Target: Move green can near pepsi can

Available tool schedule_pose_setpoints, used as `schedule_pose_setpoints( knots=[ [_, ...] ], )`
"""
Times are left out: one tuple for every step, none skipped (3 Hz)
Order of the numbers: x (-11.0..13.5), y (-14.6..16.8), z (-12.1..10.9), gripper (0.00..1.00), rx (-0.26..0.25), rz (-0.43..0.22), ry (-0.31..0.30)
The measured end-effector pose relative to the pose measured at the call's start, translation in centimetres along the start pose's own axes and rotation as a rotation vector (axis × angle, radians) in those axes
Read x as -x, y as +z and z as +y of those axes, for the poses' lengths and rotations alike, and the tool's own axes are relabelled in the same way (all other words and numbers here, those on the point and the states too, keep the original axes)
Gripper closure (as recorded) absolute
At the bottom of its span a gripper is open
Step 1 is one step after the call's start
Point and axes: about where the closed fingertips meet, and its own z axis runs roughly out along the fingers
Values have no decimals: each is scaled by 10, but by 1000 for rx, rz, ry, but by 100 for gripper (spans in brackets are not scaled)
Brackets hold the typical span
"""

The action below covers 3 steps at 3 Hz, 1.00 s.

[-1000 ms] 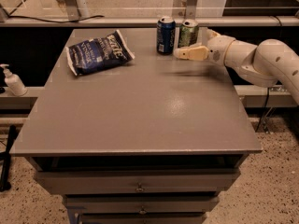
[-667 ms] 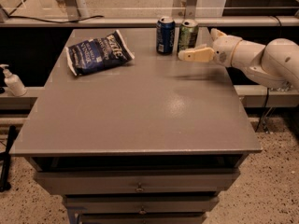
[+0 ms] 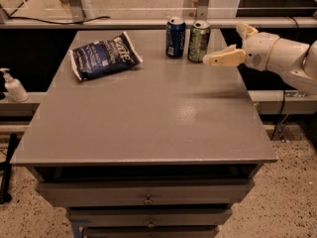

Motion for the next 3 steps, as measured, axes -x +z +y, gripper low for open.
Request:
schedule_pose_setpoints(
  knots=[
    [12, -25, 14, 0, 43, 16, -27],
    [22, -53, 34, 0, 115, 13, -48],
    [22, -53, 34, 0, 115, 13, -48]
  ],
)
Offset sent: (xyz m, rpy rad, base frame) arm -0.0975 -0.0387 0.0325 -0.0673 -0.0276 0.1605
